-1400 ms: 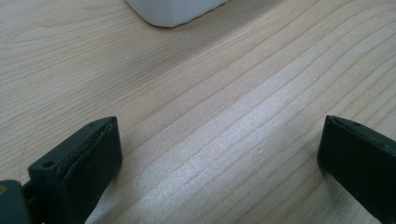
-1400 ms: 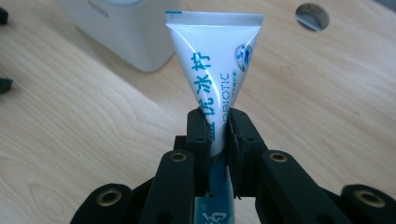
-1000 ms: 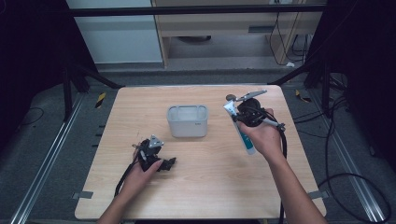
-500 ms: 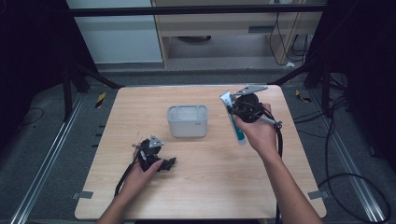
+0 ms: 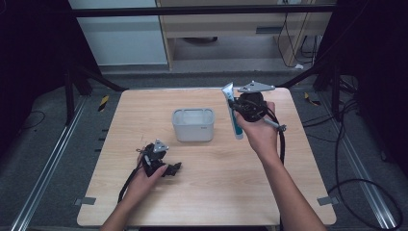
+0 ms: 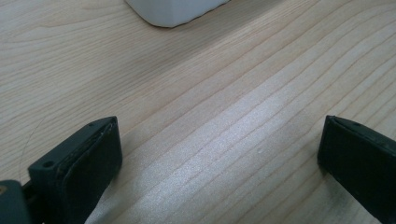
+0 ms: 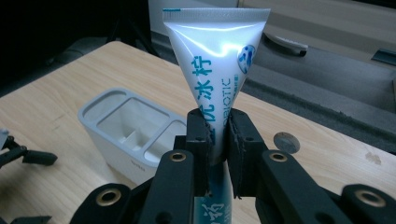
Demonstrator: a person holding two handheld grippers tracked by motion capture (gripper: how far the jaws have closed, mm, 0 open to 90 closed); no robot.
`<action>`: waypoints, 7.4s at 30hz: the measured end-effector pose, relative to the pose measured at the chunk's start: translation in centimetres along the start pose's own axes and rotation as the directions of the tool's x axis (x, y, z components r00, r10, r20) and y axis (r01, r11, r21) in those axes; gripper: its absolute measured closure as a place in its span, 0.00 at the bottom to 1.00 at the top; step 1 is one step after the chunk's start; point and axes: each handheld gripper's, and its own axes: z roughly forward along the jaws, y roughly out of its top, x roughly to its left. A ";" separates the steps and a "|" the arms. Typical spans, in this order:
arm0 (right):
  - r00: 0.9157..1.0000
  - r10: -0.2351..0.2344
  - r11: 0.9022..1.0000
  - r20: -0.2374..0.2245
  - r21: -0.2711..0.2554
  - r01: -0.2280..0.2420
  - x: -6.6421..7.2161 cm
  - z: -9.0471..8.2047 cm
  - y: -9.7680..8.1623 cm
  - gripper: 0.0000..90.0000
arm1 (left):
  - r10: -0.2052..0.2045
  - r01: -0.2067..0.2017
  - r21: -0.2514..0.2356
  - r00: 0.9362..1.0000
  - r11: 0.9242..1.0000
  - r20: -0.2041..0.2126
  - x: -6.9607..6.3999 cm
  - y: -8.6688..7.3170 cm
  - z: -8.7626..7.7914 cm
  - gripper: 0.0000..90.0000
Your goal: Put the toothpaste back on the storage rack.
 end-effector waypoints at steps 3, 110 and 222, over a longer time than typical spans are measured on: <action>1.000 0.008 1.000 0.004 -0.016 -0.008 0.2 0.2 0.2 0.89 | 0.003 -0.003 0.001 1.000 1.000 0.000 0.0 0.0 0.0 0.00; 0.999 0.013 0.978 -0.045 -0.207 -0.022 7.4 7.0 6.5 0.89 | 0.001 -0.001 0.001 1.000 1.000 0.000 0.0 0.0 0.0 0.00; 0.998 0.034 0.999 -0.053 0.011 -0.034 9.3 14.7 -1.5 0.88 | -0.001 0.001 0.000 1.000 1.000 0.002 0.0 0.0 0.0 0.00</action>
